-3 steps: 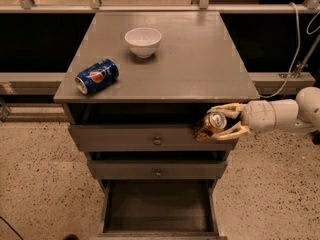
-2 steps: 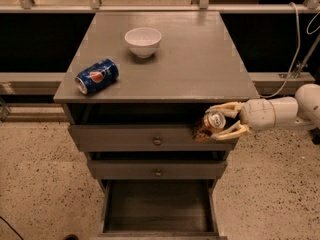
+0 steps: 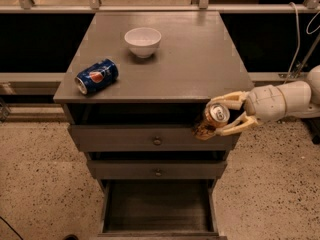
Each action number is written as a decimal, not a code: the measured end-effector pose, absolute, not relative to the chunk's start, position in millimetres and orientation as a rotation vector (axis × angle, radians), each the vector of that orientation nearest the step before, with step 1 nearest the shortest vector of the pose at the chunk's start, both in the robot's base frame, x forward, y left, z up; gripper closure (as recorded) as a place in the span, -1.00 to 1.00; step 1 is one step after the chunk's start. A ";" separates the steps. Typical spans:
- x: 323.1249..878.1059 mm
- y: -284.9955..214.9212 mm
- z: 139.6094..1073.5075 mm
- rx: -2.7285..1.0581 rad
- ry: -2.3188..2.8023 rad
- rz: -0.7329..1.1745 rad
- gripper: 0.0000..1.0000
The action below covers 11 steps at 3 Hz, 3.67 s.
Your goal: Pick orange can from bottom drawer and place on counter
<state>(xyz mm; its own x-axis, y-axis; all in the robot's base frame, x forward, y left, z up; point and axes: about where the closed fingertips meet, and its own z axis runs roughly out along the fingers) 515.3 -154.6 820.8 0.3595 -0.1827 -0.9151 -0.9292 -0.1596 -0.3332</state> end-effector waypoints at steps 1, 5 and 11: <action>524.1 -159.1 860.5 -1.621 1.071 0.872 1.00; 668.7 -177.5 953.1 -1.460 1.347 0.733 1.00; 699.3 -170.4 892.1 -1.280 1.569 0.950 -0.99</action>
Offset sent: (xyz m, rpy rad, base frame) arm 0.1090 -0.0300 0.1658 -0.1626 -0.0237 -0.1049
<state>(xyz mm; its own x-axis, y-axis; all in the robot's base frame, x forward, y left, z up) 699.3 -170.4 892.1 -0.0881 -0.3153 -0.9449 -0.9834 0.1783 0.0322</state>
